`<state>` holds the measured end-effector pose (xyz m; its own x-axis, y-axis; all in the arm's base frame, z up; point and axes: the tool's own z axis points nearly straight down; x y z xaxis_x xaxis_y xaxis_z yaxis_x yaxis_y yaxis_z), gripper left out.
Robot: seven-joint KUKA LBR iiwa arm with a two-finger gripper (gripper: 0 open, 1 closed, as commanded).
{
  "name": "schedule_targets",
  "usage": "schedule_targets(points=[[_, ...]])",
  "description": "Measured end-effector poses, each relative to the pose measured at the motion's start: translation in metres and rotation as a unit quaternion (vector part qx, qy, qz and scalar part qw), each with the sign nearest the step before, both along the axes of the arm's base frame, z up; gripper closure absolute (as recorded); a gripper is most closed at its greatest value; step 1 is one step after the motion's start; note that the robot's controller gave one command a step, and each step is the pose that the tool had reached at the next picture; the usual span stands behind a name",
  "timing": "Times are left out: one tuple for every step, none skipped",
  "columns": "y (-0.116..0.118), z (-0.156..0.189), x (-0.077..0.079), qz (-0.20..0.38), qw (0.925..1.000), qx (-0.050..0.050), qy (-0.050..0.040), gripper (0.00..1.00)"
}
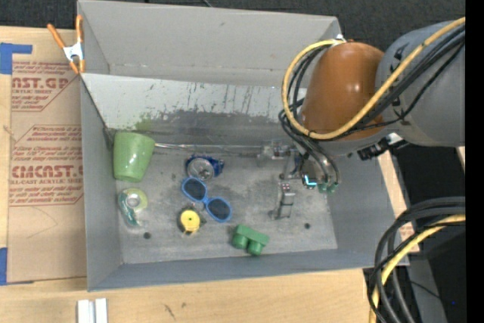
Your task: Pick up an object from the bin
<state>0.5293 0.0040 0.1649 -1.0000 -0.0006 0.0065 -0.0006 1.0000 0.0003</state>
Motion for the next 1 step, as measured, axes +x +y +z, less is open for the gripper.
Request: schedule_targets(points=[[0.0221,-0.0878,-0.0498,0.047,0.9989,0.0,-0.0047,0.0]])
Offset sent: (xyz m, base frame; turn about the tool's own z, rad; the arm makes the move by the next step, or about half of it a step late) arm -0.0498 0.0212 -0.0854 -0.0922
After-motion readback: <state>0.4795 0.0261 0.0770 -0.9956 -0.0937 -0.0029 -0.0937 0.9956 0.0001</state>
